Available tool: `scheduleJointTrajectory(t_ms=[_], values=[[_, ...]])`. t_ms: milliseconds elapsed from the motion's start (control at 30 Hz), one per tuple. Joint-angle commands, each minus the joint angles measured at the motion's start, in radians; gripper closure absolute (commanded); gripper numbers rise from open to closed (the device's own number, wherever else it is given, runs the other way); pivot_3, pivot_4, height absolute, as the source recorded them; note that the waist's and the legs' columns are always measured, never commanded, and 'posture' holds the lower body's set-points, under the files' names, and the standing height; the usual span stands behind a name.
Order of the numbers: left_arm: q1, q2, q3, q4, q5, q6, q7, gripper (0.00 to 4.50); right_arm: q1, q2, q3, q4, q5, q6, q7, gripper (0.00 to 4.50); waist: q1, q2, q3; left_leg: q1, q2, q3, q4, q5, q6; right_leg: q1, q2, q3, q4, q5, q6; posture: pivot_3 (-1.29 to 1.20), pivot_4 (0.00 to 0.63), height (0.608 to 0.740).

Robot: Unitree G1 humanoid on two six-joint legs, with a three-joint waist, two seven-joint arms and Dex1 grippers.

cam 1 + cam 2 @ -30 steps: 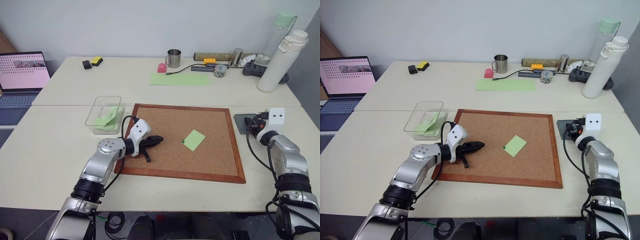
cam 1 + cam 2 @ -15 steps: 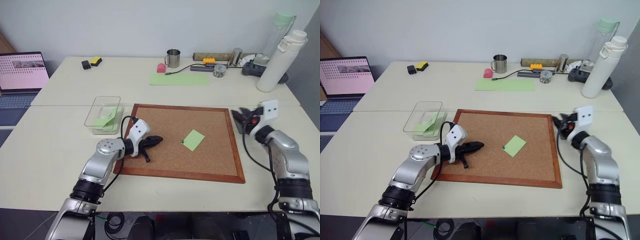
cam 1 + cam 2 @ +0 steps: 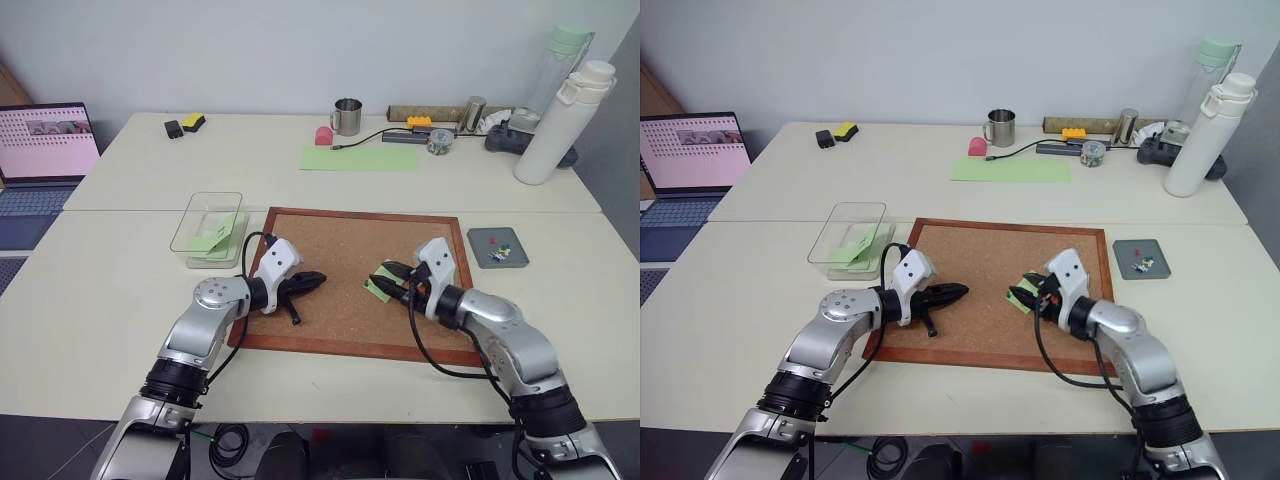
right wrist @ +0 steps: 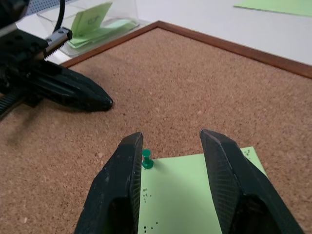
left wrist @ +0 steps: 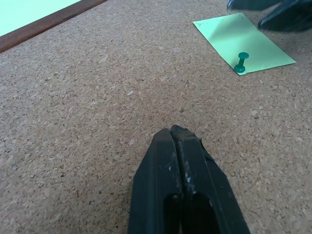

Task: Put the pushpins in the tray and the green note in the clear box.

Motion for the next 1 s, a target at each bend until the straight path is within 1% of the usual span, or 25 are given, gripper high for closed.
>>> scheduleJointTrajectory(t_ms=[33, 467, 867, 1000], values=[[0.029, 0.015, -0.017, 0.009, 0.018, 0.035, -0.004, 4.50, -0.019, 0.007, 0.014, 0.016, -0.037, -0.017, -0.007, 2.57, 0.000, 0.000, 0.000, 0.000, 0.000, 0.000, 0.000, 0.000, 0.000, 0.000, 0.000, 0.000, 0.000, 0.000, 0.000, 0.00, 0.150, 0.740], [0.037, 0.015, -0.011, -0.004, 0.018, 0.041, -0.002, 4.50, -0.052, 0.057, 0.055, 0.050, -0.080, -0.012, 0.006, 2.57, -0.005, 0.000, 0.000, 0.001, 0.000, 0.000, 0.000, 0.000, 0.000, 0.000, 0.000, 0.000, 0.000, 0.000, 0.000, 0.00, 0.150, 0.740], [0.042, 0.020, -0.005, -0.010, 0.019, 0.043, 0.001, 4.50, -0.052, 0.016, 0.091, 0.016, -0.091, 0.000, 0.076, 2.57, -0.010, 0.000, 0.000, 0.001, 0.000, 0.000, 0.000, 0.000, 0.000, 0.000, 0.000, 0.000, 0.000, 0.000, 0.000, 0.00, 0.150, 0.740], [0.037, 0.018, -0.004, -0.004, 0.020, 0.041, 0.003, 4.50, -0.074, 0.036, 0.106, 0.040, -0.100, -0.005, 0.072, 2.57, -0.011, 0.000, 0.000, 0.001, 0.000, -0.001, 0.000, 0.000, 0.000, 0.000, 0.000, 0.000, 0.000, 0.000, 0.000, 0.00, 0.150, 0.740]])
